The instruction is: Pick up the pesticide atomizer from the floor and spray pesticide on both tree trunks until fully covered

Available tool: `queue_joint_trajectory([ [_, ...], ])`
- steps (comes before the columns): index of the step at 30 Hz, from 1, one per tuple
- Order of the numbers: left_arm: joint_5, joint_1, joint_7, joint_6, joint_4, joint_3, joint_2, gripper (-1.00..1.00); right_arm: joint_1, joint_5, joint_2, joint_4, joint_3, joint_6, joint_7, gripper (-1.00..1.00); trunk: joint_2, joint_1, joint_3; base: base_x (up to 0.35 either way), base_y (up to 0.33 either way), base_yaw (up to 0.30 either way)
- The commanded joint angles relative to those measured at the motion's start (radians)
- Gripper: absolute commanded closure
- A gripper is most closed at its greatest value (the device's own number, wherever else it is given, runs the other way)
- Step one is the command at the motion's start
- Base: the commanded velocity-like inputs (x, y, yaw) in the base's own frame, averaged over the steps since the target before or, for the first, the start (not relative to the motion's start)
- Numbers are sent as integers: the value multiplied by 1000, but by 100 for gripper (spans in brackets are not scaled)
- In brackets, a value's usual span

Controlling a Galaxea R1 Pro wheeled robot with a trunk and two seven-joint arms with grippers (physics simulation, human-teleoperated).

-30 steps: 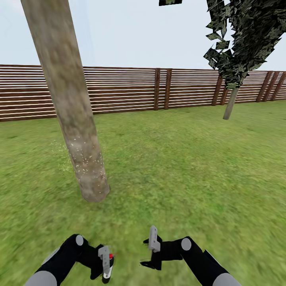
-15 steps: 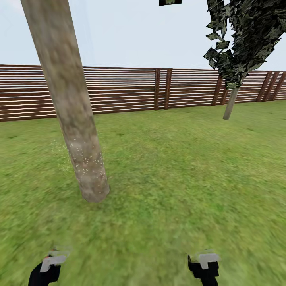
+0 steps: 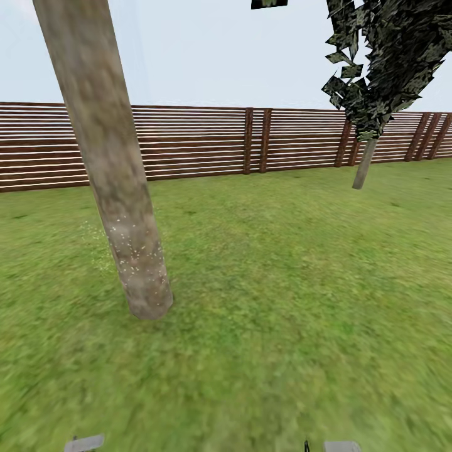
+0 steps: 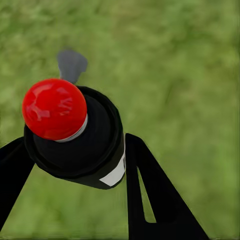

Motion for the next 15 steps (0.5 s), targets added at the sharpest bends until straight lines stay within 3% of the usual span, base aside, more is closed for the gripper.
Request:
queue_joint_trajectory([
  [1, -10, 3, 2, -4, 2, 7, 0, 100, 0, 10, 0, 1, 3, 1, -10, -100, 0, 0, -1, 0, 0, 0],
  [15, -11, 5, 1, -5, 2, 4, -2, 100, 2, 10, 0, 1, 3, 1, -10, -100, 0, 0, -1, 0, 0, 0],
])
